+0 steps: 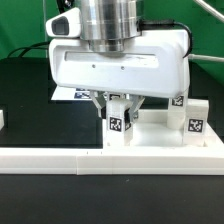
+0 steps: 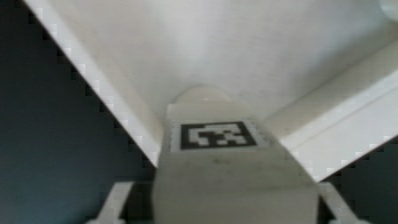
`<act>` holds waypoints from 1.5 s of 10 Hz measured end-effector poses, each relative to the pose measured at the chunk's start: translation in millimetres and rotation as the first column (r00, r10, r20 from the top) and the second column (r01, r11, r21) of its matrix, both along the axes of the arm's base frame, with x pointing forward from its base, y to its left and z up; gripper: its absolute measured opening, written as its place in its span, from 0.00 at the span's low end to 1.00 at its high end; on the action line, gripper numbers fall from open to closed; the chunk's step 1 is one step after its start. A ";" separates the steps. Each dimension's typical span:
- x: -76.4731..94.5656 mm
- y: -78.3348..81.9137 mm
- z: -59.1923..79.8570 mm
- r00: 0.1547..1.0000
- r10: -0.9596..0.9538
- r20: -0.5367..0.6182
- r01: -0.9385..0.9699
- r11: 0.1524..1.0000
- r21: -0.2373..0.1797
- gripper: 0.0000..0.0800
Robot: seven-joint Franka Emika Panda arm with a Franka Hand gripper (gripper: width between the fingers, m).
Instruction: Assemble square table
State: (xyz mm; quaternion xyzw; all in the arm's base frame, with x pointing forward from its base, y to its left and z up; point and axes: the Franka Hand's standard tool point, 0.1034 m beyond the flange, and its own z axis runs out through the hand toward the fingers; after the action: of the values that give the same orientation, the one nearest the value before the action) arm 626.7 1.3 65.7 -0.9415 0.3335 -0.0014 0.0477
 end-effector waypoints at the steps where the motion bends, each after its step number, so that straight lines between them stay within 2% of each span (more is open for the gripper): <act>1: 0.0 -0.2 -0.1 0.998 -0.066 -0.006 0.066 0.998 0.002 0.36; 3: -0.2 -0.5 0.1 0.944 -0.328 -0.030 0.329 0.944 0.002 0.36; 5: -1.9 -1.6 0.8 0.699 -0.705 -0.121 0.710 0.704 -0.002 0.36; 6: -1.4 -3.1 0.3 0.531 -0.829 -0.175 0.843 0.537 0.016 0.36; 8: -1.2 -3.5 1.0 0.393 -0.898 -0.198 0.915 0.402 -0.010 0.36; 11: -1.1 -2.4 1.5 0.282 -0.937 -0.205 0.955 0.294 -0.029 0.36; 12: -1.1 -2.4 1.5 0.269 -0.941 -0.205 0.959 0.281 -0.032 0.36; 13: -1.0 -2.8 1.8 0.207 -0.956 -0.207 0.975 0.220 -0.043 0.37; 15: -1.6 -4.1 2.6 -0.027 -0.980 -0.196 0.996 -0.009 -0.090 0.38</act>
Offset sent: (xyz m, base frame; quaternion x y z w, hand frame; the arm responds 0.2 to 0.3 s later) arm 0.0101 -0.0050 0.0134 -0.0685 0.0404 0.4479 0.8905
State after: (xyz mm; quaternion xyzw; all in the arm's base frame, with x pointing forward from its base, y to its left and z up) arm 625.1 -2.8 68.3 -0.4175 0.9050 0.0734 0.0350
